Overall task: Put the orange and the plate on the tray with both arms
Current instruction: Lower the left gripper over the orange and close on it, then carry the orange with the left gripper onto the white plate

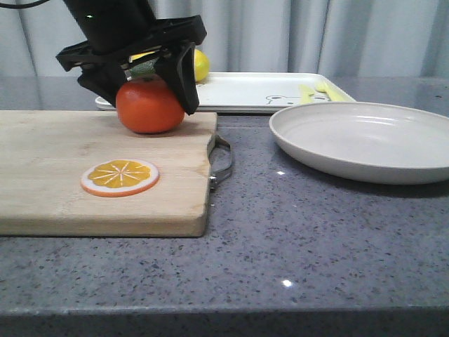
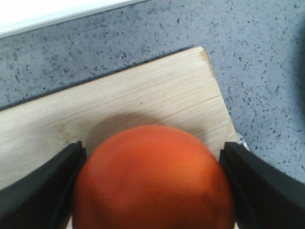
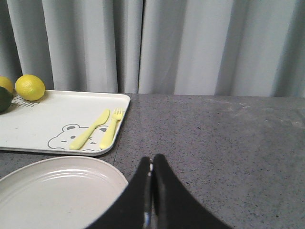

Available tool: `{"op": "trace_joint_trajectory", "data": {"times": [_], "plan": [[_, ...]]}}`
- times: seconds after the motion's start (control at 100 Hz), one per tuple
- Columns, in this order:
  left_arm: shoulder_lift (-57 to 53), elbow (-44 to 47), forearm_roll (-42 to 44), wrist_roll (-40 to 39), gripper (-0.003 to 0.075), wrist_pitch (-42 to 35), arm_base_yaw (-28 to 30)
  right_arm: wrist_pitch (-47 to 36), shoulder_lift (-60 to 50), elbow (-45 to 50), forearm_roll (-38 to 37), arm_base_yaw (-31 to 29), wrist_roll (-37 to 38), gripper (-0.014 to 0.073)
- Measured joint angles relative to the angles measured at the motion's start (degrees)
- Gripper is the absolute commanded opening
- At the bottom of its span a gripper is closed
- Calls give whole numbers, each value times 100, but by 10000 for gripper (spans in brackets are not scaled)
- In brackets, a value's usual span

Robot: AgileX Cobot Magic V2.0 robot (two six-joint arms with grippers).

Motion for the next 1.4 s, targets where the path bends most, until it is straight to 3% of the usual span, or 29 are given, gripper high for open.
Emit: {"op": "trace_joint_trajectory", "data": {"times": [0.63, 0.99, 1.4], "plan": [[12, -1105, -468, 0, 398, 351, -74, 0, 0, 0, 0, 0, 0, -57], [77, -1315, -555, 0, 398, -204, -855, 41, 0, 0, 0, 0, 0, -57], [1129, -2188, -889, 0, 398, -348, -1665, 63, 0, 0, 0, 0, 0, -57]]}}
